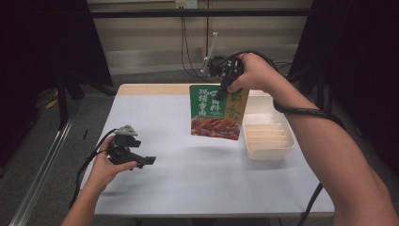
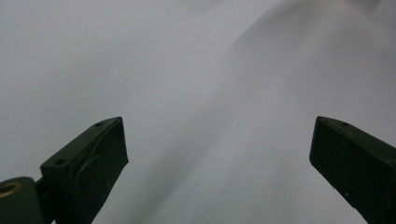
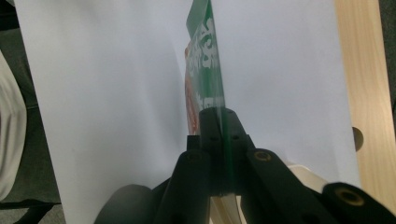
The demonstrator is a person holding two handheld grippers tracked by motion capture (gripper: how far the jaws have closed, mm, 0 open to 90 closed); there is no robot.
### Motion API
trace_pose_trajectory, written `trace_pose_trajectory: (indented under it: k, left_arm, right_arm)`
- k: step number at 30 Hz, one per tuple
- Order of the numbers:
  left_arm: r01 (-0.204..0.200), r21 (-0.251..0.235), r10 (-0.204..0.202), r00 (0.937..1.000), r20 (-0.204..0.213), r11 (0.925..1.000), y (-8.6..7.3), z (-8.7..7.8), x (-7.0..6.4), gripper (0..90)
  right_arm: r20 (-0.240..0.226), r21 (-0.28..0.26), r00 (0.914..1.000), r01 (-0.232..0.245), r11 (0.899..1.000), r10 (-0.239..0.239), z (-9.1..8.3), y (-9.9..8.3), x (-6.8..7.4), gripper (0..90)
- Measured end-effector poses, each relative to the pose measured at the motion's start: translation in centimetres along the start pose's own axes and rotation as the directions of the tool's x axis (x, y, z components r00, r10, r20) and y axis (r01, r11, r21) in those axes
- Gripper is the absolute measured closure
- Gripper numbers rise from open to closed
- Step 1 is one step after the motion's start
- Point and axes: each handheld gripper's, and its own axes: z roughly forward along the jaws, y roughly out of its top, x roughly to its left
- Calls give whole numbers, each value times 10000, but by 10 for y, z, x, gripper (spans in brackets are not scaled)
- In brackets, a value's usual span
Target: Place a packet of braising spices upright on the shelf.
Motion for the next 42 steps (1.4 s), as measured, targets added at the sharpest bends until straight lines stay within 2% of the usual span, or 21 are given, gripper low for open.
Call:
trace_pose_trajectory:
  k: [6,9,17,21,26,29,32,34,37,42]
  left_arm:
    - [-22,36,21,9999,156,10000,0,0,-1,42]
    - [12,-77,-10,9998,183,10000,0,-1,-1,42]
    - [34,-18,-34,9994,341,10000,-1,0,0,42]
    - [19,1,-19,9994,340,10000,-2,0,1,31]
    - [66,-60,-63,9993,368,10000,-3,1,2,21]
    - [-81,-90,86,9986,518,9999,-4,0,2,8]
    - [38,-330,-14,9974,722,9994,-5,-2,3,5]
    - [30,-345,-7,9977,673,9994,-6,-3,3,6]
    - [-47,-364,77,9965,828,9993,-6,-3,2,5]
    - [-104,-360,133,9966,810,9993,-6,-2,1,5]
  right_arm:
    - [13,-43,9997,-257,9997,257,-3,-5,-10,900]
    - [46,8,9996,-295,9996,295,-3,-7,-16,900]
    - [121,-121,9991,-409,9991,410,-9,-9,-27,900]
    - [295,-139,9973,-668,9977,672,-16,-11,-37,900]
    - [495,-209,9959,-748,9970,758,-19,-14,-42,900]
    - [441,-238,9961,-750,9969,760,-20,-15,-44,900]
    - [486,-253,9952,-832,9962,844,-22,-18,-48,900]
    - [587,-380,9930,-1007,9942,1029,-26,-23,-52,900]
    - [679,-464,9907,-1151,9923,1181,-31,-29,-56,900]
    - [896,-356,9858,-1391,9896,1418,-36,-38,-63,900]
